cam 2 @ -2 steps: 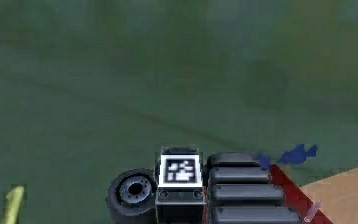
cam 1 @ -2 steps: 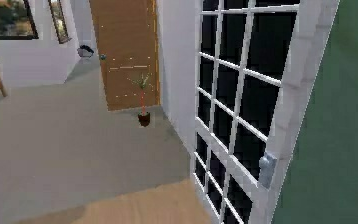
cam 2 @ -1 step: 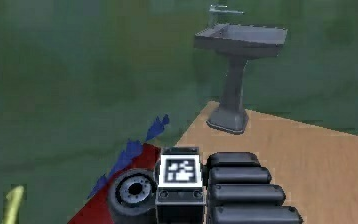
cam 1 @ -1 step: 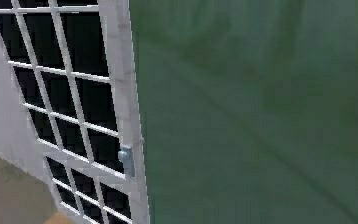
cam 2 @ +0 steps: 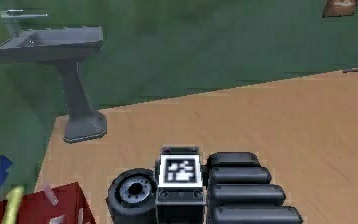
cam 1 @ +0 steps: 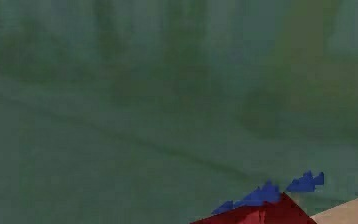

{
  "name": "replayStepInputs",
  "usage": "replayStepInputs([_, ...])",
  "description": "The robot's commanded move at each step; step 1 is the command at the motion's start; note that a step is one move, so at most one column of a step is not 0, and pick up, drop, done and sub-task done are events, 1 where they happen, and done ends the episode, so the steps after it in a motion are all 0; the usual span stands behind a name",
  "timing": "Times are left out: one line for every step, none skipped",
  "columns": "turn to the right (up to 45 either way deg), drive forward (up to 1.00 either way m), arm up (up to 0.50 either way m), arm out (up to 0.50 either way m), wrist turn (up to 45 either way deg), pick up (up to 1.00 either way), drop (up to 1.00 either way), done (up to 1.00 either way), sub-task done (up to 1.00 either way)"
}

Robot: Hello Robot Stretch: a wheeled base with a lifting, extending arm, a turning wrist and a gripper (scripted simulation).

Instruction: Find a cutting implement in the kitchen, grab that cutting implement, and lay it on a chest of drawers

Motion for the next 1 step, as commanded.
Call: replayStepInputs([-45.0, 0.00, 0.00, 0.00, 0.0, 0.00, 0.00, 0.00, 0.00])
